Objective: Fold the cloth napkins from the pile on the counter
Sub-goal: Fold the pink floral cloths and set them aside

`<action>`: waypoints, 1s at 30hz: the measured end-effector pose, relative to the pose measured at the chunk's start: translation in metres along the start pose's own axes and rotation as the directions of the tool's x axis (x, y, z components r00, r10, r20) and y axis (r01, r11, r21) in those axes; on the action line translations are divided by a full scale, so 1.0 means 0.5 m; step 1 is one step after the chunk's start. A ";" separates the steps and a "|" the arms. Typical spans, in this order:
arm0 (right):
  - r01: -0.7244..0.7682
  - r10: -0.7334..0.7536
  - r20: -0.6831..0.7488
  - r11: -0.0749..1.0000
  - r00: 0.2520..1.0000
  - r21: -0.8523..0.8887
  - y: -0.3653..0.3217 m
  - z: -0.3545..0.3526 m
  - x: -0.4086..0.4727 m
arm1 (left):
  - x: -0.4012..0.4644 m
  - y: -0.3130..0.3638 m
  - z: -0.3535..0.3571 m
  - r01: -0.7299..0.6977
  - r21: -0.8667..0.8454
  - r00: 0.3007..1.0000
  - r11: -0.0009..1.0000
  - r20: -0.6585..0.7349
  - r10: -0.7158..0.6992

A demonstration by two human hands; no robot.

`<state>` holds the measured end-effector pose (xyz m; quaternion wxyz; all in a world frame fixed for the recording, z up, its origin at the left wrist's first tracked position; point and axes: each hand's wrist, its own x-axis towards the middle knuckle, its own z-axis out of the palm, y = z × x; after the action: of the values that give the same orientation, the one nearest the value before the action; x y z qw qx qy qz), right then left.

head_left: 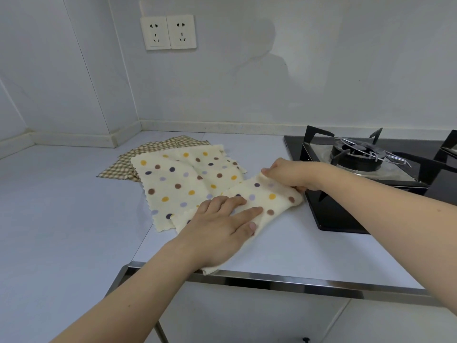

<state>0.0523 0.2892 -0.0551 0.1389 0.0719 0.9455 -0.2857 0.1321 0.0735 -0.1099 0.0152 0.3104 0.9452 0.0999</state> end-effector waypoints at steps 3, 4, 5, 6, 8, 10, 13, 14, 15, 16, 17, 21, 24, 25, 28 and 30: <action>0.084 -0.084 0.007 0.983 0.996 -0.161 -0.001 0.009 -0.004 | 0.000 0.002 -0.002 0.000 0.015 1.000 1.000 0.010 0.000; 0.135 -0.142 -0.024 0.970 0.990 -0.200 0.002 0.011 -0.003 | 0.000 0.002 -0.003 0.003 0.017 1.000 1.000 0.018 -0.003; 0.183 -0.201 -0.059 0.955 0.978 -0.233 0.006 0.012 -0.004 | 0.001 0.003 -0.004 0.007 0.016 1.000 1.000 0.028 -0.008; 0.223 -0.254 -0.082 0.935 0.964 -0.275 0.012 0.014 -0.003 | 0.001 0.004 -0.005 0.013 0.012 0.999 1.000 0.037 -0.013; 0.279 -0.334 -0.076 0.876 0.940 -0.393 0.025 0.027 -0.005 | 0.000 0.004 -0.006 0.021 0.003 0.999 1.000 0.050 -0.021; 0.304 -0.384 -0.063 0.810 0.921 -0.501 0.043 0.045 -0.007 | 0.000 0.005 -0.006 0.021 0.003 0.998 1.000 0.057 -0.021; 0.225 -0.434 -0.169 0.716 0.885 -0.661 0.056 0.054 -0.020 | 0.000 0.005 -0.005 0.019 0.012 0.998 1.000 0.058 -0.019; 0.177 -0.450 -0.236 0.701 0.861 -0.691 0.053 0.055 -0.027 | 0.000 0.005 -0.004 0.017 0.013 0.998 1.000 0.056 -0.018; 0.145 -0.469 -0.302 0.705 0.830 -0.694 0.048 0.061 -0.038 | 0.000 0.005 -0.004 0.013 0.019 0.999 1.000 0.051 -0.014; 0.146 -0.474 -0.347 0.735 0.809 -0.663 0.041 0.071 -0.050 | 0.000 0.005 -0.003 0.007 0.030 0.999 1.000 0.043 -0.009; 0.169 -0.451 -0.351 0.779 0.821 -0.604 0.037 0.085 -0.062 | -0.001 0.005 -0.002 0.004 0.046 1.000 0.999 0.030 -0.005; 0.164 -0.226 -0.087 0.880 0.970 -0.446 0.042 0.142 -0.091 | -0.003 0.003 0.002 0.023 0.078 1.000 0.997 0.017 -0.024; 0.141 -0.202 -0.086 0.879 0.976 -0.456 0.042 0.140 -0.092 | -0.008 0.001 0.001 0.054 0.058 0.998 0.997 0.034 -0.056; 0.132 -0.193 -0.089 0.879 0.977 -0.458 0.040 0.137 -0.092 | -0.010 -0.001 0.001 0.072 0.056 0.996 0.996 0.040 -0.074; 0.114 -0.173 -0.085 0.879 0.981 -0.463 0.035 0.136 -0.092 | -0.024 -0.009 -0.001 0.161 0.037 0.986 0.986 0.040 -0.162; 0.098 -0.150 -0.075 0.877 0.986 -0.470 0.033 0.136 -0.096 | -0.030 -0.019 -0.003 0.217 0.001 0.976 0.976 0.010 -0.217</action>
<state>0.1166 0.2618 -0.1033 0.0817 -0.0088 0.9951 -0.0548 0.1386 0.0570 -0.1108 0.0307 0.2062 0.9733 0.0964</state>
